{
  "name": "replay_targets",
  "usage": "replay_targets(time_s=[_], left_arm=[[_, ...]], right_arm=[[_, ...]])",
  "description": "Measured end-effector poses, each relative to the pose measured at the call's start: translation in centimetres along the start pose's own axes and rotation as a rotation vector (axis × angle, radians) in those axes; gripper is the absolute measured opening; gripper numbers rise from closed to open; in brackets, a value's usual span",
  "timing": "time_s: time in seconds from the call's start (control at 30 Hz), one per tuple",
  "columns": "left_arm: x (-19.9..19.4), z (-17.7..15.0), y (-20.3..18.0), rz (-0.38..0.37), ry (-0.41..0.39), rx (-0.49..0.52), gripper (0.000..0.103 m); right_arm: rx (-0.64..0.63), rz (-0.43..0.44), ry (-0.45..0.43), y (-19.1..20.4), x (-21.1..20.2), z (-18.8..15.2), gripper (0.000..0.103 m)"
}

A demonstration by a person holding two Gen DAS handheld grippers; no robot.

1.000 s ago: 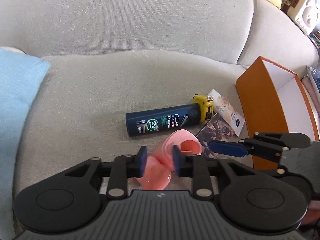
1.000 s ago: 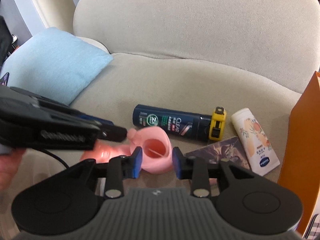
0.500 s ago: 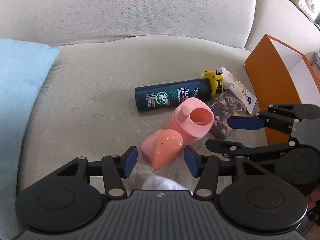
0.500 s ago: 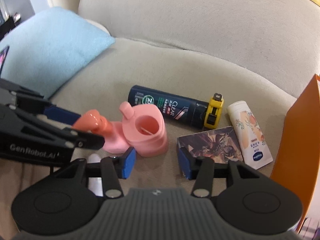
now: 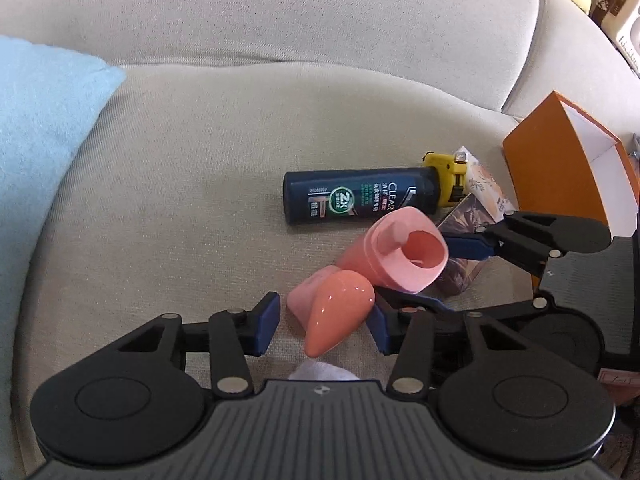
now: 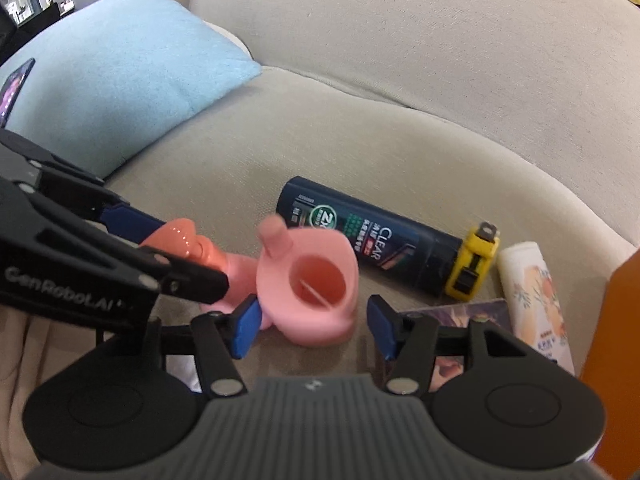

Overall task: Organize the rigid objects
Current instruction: 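Grasp the pink bottle with the left tool while the right tool grasps the pink cup, then carry the pink bottle and pink cup into the shoebox with both tools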

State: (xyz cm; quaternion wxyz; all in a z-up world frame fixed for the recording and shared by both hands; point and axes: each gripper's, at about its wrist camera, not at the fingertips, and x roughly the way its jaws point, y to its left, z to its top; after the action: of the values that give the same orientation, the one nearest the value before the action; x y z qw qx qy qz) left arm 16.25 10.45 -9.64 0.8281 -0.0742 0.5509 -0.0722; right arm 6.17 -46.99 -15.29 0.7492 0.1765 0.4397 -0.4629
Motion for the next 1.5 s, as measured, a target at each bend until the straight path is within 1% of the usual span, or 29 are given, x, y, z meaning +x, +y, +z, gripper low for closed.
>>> replay_targets(time_s=[0.07, 0.13, 0.17, 0.23, 0.3, 0.4, 0.57, 0.67, 0.97, 1.13, 1.27, 1.4, 1.5], left_arm=[[0.2, 0.1, 0.3, -0.004, 0.008, -0.015, 0.056], [0.4, 0.2, 0.5, -0.016, 0.008, -0.031, 0.053], [0.5, 0.2, 0.5, -0.017, 0.007, -0.038, 0.051], [0.7, 0.2, 0.4, -0.024, -0.002, -0.043, 0.042], [0.7, 0.2, 0.2, -0.028, -0.011, -0.033, 0.039], [0.6, 0.1, -0.3, -0.015, -0.023, -0.008, 0.038], [-0.1, -0.2, -0.5, -0.003, -0.039, -0.002, 0.036], [-0.8, -0.5, -1.0, 0.001, -0.05, 0.003, 0.035], [-4.7, -0.4, -4.1, -0.029, -0.115, 0.045, 0.034], [-7.0, 0.8, -6.9, -0.088, -0.163, 0.094, 0.034], [-8.5, 2.6, -9.9, -0.172, -0.194, 0.155, 0.034], [-9.5, 4.3, -13.8, -0.259, -0.22, 0.23, 0.033], [-9.5, 5.2, -17.2, -0.318, -0.221, 0.297, 0.033]], right_arm=[[-0.007, -0.003, -0.004, 0.1, 0.4, 0.2, 0.059], [-0.017, -0.002, -0.013, 0.0, 0.3, 0.2, 0.056], [-0.012, 0.002, -0.017, -0.1, 0.2, 0.1, 0.055], [0.005, 0.006, -0.019, -0.4, -0.1, 0.0, 0.055], [0.024, 0.004, -0.02, -0.7, -0.6, -0.3, 0.055], [0.051, 0.004, -0.027, -1.2, -1.5, -0.5, 0.055], [0.077, 0.013, -0.045, -1.4, -3.6, -1.0, 0.055], [0.07, -0.013, -0.064, -1.0, -4.5, -1.1, 0.055], [0.102, -0.057, -0.133, -1.1, -8.5, -1.7, 0.055], [0.15, -0.064, -0.182, -2.6, -12.2, -2.3, 0.055], [0.202, -0.069, -0.24, -4.3, -15.9, -2.7, 0.055], [0.309, -0.1, -0.282, -7.9, -19.7, -3.6, 0.055], [0.404, -0.153, -0.288, -11.3, -22.1, -5.2, 0.055]])
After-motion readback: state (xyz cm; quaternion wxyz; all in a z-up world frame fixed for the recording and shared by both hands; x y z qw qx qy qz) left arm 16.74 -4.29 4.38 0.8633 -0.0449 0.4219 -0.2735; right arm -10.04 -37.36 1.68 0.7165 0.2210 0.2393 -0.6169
